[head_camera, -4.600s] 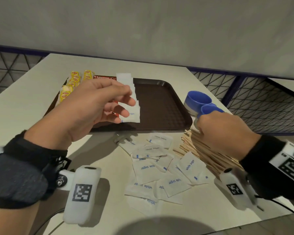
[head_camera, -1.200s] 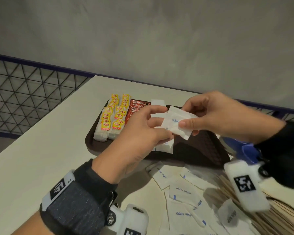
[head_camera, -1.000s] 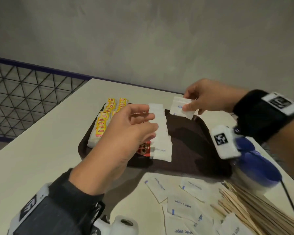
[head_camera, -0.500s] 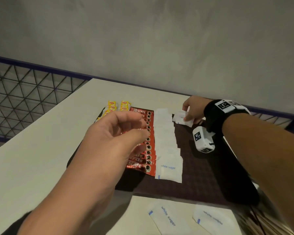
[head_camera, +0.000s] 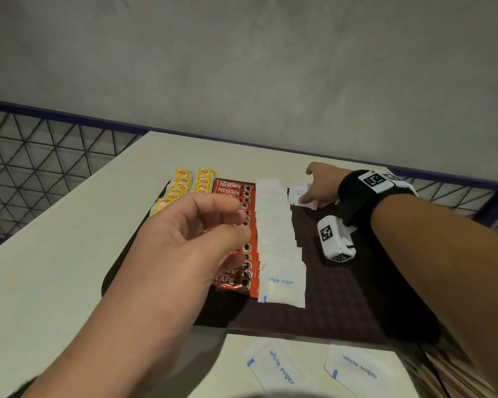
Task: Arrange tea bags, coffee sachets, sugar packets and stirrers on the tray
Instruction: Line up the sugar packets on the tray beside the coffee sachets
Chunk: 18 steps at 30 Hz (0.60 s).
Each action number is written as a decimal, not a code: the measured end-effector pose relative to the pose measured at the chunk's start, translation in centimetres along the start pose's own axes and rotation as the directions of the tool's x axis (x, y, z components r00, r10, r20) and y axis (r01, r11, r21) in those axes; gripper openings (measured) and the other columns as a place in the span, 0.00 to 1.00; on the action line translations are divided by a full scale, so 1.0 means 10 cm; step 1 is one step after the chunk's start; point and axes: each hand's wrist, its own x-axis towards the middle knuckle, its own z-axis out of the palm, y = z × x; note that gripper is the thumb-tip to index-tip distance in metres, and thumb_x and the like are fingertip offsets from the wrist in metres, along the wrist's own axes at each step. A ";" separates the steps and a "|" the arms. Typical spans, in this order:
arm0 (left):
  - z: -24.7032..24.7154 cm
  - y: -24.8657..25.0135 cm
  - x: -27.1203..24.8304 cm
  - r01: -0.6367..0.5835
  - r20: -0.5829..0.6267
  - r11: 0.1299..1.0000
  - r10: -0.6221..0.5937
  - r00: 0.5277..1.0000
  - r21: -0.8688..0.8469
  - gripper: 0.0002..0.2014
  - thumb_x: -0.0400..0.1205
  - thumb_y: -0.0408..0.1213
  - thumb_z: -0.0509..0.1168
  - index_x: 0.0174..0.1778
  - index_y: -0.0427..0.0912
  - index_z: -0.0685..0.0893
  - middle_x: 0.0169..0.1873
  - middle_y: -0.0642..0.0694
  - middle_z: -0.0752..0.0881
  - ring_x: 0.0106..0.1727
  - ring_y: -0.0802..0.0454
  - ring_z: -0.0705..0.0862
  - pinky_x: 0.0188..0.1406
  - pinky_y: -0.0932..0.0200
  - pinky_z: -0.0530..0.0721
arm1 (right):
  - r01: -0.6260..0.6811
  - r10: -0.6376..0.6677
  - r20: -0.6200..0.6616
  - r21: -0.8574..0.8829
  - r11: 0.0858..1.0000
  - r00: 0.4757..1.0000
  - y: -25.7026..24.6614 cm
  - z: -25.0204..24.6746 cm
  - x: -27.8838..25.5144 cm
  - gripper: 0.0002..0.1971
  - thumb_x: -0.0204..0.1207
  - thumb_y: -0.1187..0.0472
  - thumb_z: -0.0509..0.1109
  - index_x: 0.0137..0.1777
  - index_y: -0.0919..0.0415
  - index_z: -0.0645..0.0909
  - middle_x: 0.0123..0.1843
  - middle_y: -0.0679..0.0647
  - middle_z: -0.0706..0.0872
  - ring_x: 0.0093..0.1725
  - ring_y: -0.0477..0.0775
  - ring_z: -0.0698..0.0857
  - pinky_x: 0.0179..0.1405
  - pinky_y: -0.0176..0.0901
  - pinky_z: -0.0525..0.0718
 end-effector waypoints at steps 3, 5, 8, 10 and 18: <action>0.00 -0.01 0.00 -0.002 -0.004 1.000 0.002 1.000 0.007 0.12 0.71 0.28 0.76 0.40 0.53 0.94 0.46 0.45 0.94 0.48 0.48 0.92 0.46 0.51 0.85 | 0.004 -0.004 -0.006 0.006 1.000 1.000 -0.01 0.04 0.03 0.34 0.76 0.60 0.81 0.77 0.64 0.68 0.65 0.62 0.84 0.50 0.65 0.92 0.44 0.55 0.92; 0.00 -0.01 0.00 -0.007 -0.003 1.000 0.007 1.000 0.020 0.12 0.72 0.27 0.77 0.40 0.53 0.93 0.46 0.45 0.94 0.48 0.47 0.92 0.47 0.49 0.85 | 0.008 -0.008 -0.005 0.005 1.000 1.000 -0.01 0.07 0.06 0.34 0.75 0.61 0.81 0.77 0.64 0.69 0.64 0.62 0.85 0.48 0.65 0.92 0.52 0.59 0.92; 0.00 -0.02 0.00 -0.015 0.001 0.999 0.015 1.000 0.044 0.15 0.68 0.26 0.82 0.41 0.53 0.93 0.47 0.46 0.94 0.45 0.46 0.91 0.50 0.45 0.86 | 0.005 -0.005 -0.001 0.006 1.000 1.000 -0.02 0.08 0.07 0.36 0.74 0.64 0.82 0.78 0.63 0.68 0.63 0.62 0.85 0.46 0.64 0.92 0.53 0.59 0.92; 0.00 -0.03 0.00 -0.020 0.000 0.999 0.020 1.000 0.042 0.14 0.65 0.31 0.79 0.42 0.53 0.93 0.46 0.46 0.94 0.43 0.47 0.91 0.50 0.44 0.86 | 0.009 -0.009 0.012 0.008 1.000 1.000 -0.02 0.07 0.06 0.39 0.72 0.66 0.83 0.80 0.62 0.66 0.63 0.62 0.86 0.43 0.63 0.91 0.47 0.55 0.92; 0.01 -0.02 0.00 -0.024 0.005 0.999 0.023 1.000 0.043 0.13 0.63 0.34 0.76 0.42 0.53 0.93 0.45 0.46 0.94 0.42 0.48 0.91 0.52 0.44 0.88 | -0.007 0.006 0.007 0.195 0.981 1.000 0.03 0.06 0.06 0.40 0.75 0.62 0.82 0.82 0.62 0.64 0.61 0.61 0.84 0.45 0.62 0.89 0.41 0.51 0.92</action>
